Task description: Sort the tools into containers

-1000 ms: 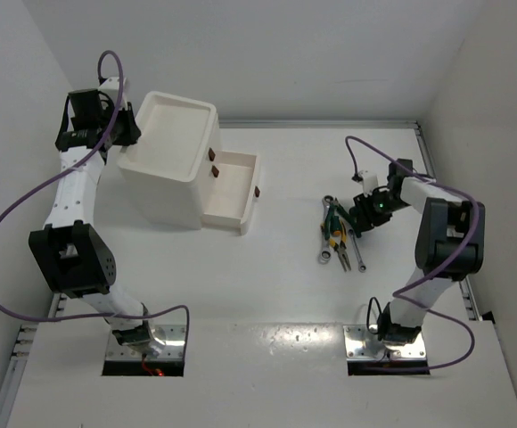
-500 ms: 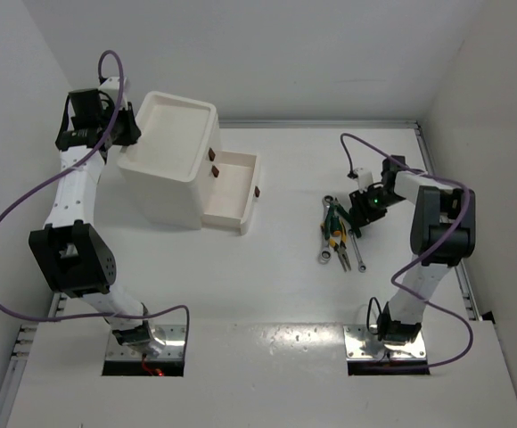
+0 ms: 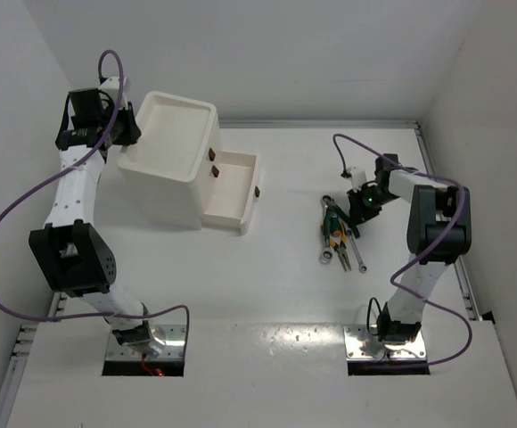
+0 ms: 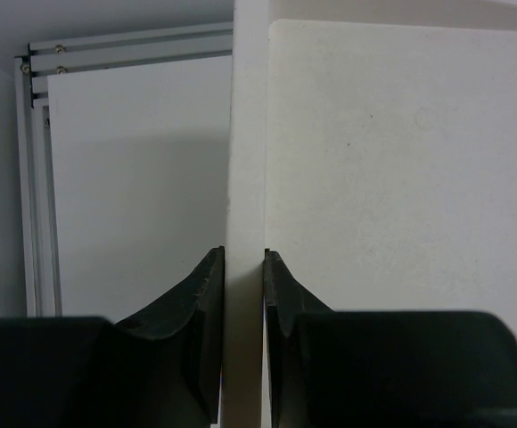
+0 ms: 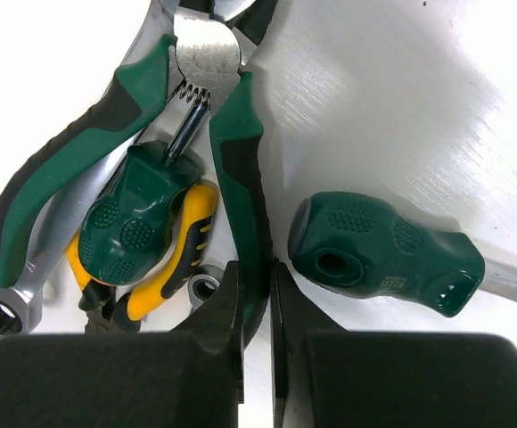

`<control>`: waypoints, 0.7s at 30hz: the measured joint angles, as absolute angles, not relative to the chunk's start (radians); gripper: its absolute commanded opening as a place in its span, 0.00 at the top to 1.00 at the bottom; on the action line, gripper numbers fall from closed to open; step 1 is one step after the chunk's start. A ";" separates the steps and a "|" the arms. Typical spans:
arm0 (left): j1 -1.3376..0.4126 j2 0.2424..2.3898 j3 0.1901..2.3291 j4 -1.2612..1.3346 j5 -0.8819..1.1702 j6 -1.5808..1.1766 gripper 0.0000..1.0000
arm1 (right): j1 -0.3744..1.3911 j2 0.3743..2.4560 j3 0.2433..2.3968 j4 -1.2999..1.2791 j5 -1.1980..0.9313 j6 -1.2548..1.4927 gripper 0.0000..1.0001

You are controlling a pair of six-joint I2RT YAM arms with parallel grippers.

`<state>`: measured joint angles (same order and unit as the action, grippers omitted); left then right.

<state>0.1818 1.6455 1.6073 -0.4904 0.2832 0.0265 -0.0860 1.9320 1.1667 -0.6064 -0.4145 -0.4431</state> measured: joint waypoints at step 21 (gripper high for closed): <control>0.178 1.645 1.605 -0.487 0.276 0.020 1.00 | 0.299 1.814 1.618 -0.651 -0.054 0.189 1.00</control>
